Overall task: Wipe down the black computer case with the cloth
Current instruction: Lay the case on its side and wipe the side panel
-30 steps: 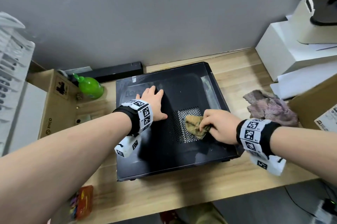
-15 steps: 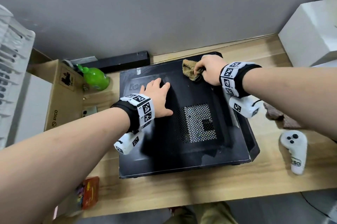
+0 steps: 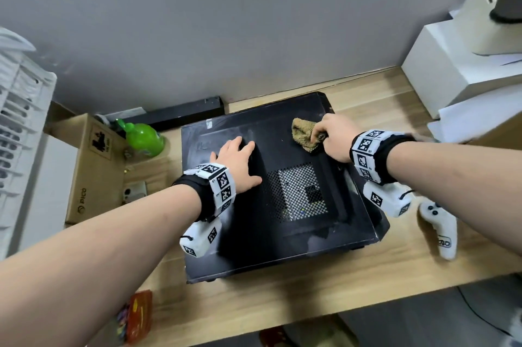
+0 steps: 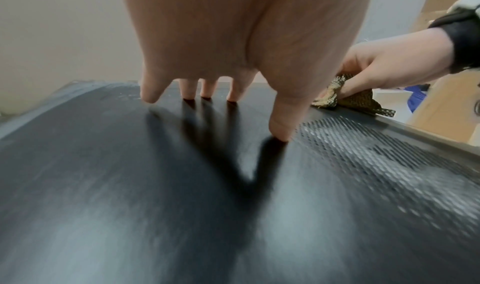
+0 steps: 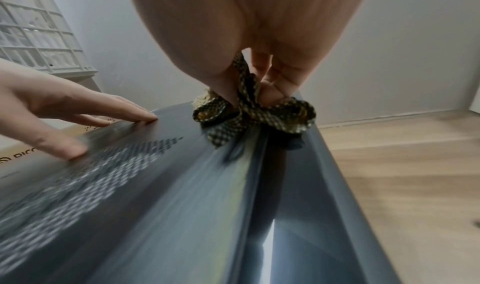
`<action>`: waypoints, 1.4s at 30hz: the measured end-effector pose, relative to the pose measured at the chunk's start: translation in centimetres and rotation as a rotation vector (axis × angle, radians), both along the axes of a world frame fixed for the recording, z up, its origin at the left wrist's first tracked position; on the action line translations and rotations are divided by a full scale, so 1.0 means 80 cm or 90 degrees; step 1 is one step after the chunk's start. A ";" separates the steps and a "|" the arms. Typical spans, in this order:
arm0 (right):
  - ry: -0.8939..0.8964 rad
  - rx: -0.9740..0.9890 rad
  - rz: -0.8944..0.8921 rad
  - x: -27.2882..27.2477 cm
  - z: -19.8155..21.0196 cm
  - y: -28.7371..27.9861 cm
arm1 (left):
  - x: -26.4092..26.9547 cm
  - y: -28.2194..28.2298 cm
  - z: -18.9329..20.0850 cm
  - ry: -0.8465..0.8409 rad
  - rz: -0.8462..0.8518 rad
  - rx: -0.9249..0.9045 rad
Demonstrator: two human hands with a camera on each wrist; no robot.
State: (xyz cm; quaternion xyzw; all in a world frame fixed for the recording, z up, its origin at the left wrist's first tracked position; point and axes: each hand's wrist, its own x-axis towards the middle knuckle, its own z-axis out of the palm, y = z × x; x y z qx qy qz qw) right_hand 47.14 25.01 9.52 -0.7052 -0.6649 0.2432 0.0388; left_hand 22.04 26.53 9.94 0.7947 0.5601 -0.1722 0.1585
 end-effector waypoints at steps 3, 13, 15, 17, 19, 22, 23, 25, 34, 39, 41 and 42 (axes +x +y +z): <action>0.026 0.002 -0.032 -0.001 -0.001 -0.040 | -0.003 -0.023 -0.003 -0.004 -0.014 0.044; 0.019 0.018 -0.052 -0.025 -0.003 -0.165 | -0.061 -0.074 -0.004 0.005 -0.117 0.072; 0.014 0.022 -0.057 -0.032 -0.004 -0.177 | -0.074 -0.080 -0.001 -0.001 -0.112 0.067; 0.014 0.031 -0.069 -0.039 -0.006 -0.183 | -0.089 -0.083 0.000 0.005 -0.108 0.070; 0.021 0.020 -0.069 -0.052 -0.007 -0.187 | -0.107 -0.088 -0.002 0.016 -0.110 0.075; 0.045 0.000 -0.045 -0.081 -0.006 -0.183 | -0.128 -0.091 -0.006 0.021 -0.110 0.095; 0.048 -0.002 -0.035 -0.094 -0.005 -0.180 | -0.132 -0.092 -0.007 0.017 -0.106 0.098; 0.061 -0.005 -0.009 -0.122 -0.001 -0.170 | -0.138 -0.093 -0.004 0.017 -0.103 0.100; 0.083 -0.048 0.255 -0.250 0.013 -0.176 | -0.120 -0.085 0.010 0.058 -0.100 0.055; 0.080 -0.038 0.286 -0.213 0.011 -0.185 | -0.093 -0.070 0.008 0.041 -0.063 0.060; 0.078 -0.036 0.266 -0.178 0.011 -0.191 | -0.080 -0.064 0.004 0.020 -0.058 0.063; 0.075 -0.034 0.252 -0.157 0.012 -0.195 | -0.072 -0.061 0.002 0.013 -0.060 0.066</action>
